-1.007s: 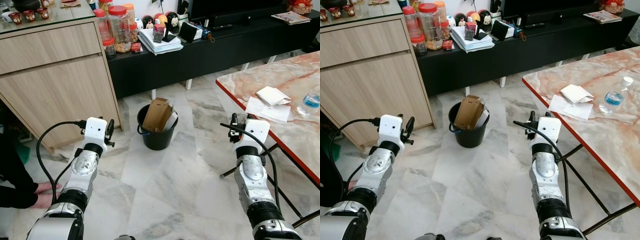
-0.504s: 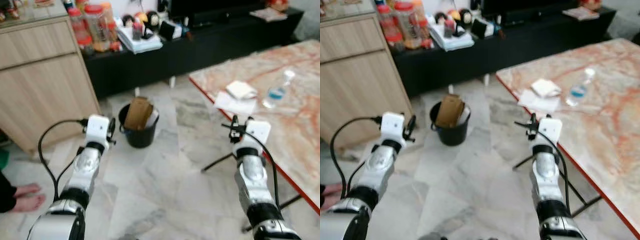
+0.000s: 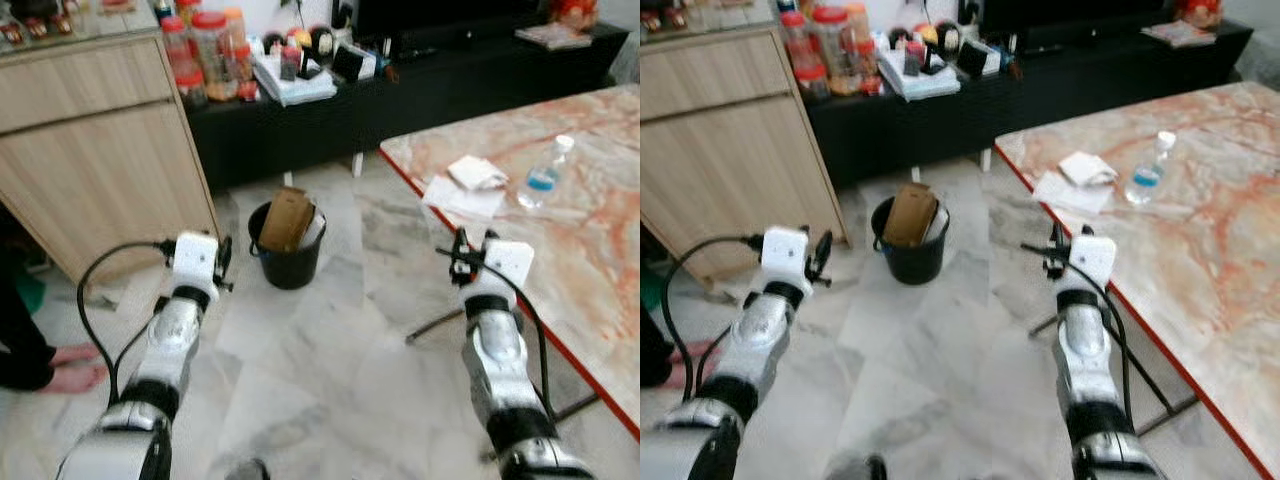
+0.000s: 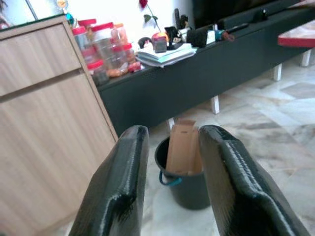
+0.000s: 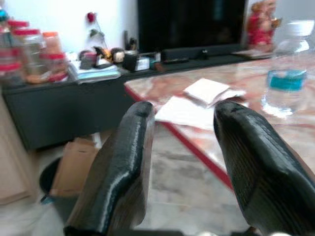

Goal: Picking trash to rubbish bin

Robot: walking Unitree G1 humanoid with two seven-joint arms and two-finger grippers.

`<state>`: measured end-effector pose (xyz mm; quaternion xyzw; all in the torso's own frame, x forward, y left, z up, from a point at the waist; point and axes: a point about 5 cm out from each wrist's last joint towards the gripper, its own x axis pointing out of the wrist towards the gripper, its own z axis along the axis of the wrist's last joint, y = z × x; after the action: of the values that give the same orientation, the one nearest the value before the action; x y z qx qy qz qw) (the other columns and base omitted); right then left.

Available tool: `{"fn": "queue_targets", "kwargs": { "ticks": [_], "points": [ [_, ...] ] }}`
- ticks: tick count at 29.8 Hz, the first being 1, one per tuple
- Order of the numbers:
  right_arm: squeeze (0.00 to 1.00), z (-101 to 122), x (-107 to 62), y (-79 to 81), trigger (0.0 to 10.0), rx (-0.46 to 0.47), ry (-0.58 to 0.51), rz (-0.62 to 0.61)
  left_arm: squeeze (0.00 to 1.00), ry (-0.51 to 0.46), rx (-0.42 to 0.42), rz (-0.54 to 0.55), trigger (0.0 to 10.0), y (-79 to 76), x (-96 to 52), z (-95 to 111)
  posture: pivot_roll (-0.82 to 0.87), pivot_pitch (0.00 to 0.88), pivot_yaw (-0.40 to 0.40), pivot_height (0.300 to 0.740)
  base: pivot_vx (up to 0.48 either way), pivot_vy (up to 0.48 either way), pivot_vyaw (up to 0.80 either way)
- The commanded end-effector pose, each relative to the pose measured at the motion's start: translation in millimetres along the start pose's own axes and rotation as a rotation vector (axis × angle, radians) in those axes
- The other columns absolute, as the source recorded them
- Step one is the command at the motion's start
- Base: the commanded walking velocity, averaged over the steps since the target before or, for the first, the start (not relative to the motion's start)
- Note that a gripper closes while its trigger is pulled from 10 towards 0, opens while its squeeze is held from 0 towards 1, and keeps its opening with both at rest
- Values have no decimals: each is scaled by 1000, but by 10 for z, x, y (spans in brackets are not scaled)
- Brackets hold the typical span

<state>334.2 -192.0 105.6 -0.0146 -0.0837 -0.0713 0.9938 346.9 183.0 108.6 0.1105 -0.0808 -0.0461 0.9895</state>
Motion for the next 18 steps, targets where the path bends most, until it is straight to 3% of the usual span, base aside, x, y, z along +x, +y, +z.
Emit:
{"fn": "queue_targets", "kwargs": {
  "ticks": [1,18],
  "points": [
    [0,32,21,8,10000,14,-11,-3,0,-11,4,-10,10000,-7,15,24,126,126,-16,740,0,0,-631],
    [0,37,19,36,10000,12,-17,13,0,-32,-5,-24,10000,-43,26,55,127,126,-15,740,0,0,-738]
  ]
}}
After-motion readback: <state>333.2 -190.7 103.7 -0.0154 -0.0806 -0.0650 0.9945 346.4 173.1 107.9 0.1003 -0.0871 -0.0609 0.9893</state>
